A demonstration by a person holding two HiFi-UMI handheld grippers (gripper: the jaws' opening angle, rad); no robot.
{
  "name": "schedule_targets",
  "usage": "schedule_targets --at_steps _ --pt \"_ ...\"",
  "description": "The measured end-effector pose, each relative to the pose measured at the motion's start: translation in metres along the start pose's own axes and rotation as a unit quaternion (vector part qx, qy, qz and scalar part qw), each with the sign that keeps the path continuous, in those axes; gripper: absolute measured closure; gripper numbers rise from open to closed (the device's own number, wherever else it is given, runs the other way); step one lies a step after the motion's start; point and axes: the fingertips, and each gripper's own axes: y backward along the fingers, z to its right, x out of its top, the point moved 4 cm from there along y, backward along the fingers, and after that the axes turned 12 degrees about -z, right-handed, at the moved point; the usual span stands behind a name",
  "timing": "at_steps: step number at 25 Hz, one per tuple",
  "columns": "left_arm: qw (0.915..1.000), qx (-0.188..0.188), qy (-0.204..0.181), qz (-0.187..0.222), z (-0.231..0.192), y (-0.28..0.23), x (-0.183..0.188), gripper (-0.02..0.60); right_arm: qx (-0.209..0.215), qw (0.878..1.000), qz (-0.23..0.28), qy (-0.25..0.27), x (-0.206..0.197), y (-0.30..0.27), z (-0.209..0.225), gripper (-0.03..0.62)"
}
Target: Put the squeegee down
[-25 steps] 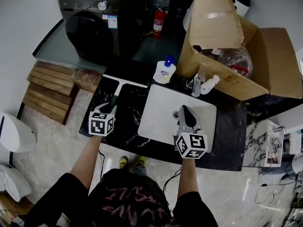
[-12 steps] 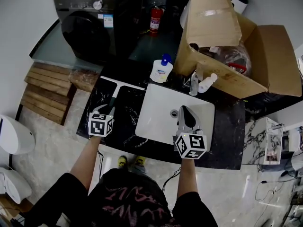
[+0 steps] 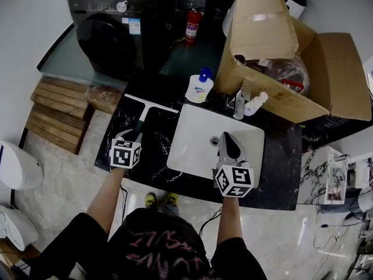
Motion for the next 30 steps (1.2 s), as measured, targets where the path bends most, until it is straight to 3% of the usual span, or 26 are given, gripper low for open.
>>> schedule_targets --at_steps 7,11,19,30 --pt "1.0 -0.001 -0.01 -0.001 0.003 0.0 0.0 0.462 -0.001 1.0 0.001 0.001 -0.001 0.004 0.0 0.592" --pt "0.9999 -0.006 -0.01 0.003 0.004 0.003 -0.002 0.419 -0.002 1.0 0.003 -0.001 -0.003 0.007 0.0 0.592" --pt "0.9996 0.0 0.003 0.029 -0.001 0.026 -0.004 0.42 0.002 1.0 0.001 0.004 -0.003 0.011 -0.008 0.592" --pt "0.9936 0.017 -0.02 0.11 -0.004 0.076 0.023 0.526 0.003 1.0 0.02 0.003 0.008 0.019 -0.014 0.592"
